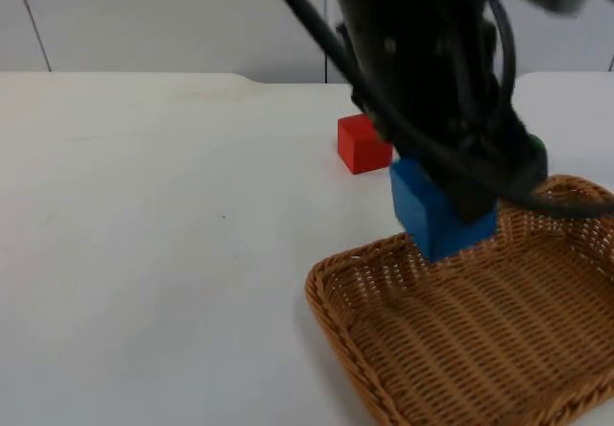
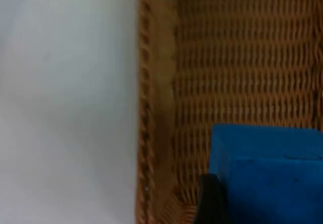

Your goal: Place all geometric objects except the red cube into the basket.

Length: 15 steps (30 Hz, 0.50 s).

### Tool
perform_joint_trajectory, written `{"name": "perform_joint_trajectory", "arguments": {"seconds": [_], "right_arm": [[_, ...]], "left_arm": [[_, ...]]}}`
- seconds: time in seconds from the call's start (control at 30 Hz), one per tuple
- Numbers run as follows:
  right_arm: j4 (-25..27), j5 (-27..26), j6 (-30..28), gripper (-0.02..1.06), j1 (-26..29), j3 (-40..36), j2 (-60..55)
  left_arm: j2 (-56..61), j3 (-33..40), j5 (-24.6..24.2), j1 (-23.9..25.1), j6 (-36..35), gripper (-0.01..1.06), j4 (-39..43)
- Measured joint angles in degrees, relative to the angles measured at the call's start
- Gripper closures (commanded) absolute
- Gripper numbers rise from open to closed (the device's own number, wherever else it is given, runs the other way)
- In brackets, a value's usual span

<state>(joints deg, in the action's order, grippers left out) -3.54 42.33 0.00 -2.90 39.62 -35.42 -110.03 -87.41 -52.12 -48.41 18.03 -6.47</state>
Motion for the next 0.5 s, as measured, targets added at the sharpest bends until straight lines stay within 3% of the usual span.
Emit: {"name": "perform_joint_trajectory", "arguments": {"seconds": [0.23, 0.5], "right_arm": [[0.0, -0.1, 0.0, -0.01, 0.0, 0.0, 0.0], [0.1, -0.2, 0.0, -0.01, 0.0, 0.0, 0.0]], "left_arm": [[-5.5, 5.7, 4.8, -1.9, -0.9, 1.05, 2.5], [-10.3, 5.9, 7.1, -1.9, -1.7, 1.03, 2.8]]}}
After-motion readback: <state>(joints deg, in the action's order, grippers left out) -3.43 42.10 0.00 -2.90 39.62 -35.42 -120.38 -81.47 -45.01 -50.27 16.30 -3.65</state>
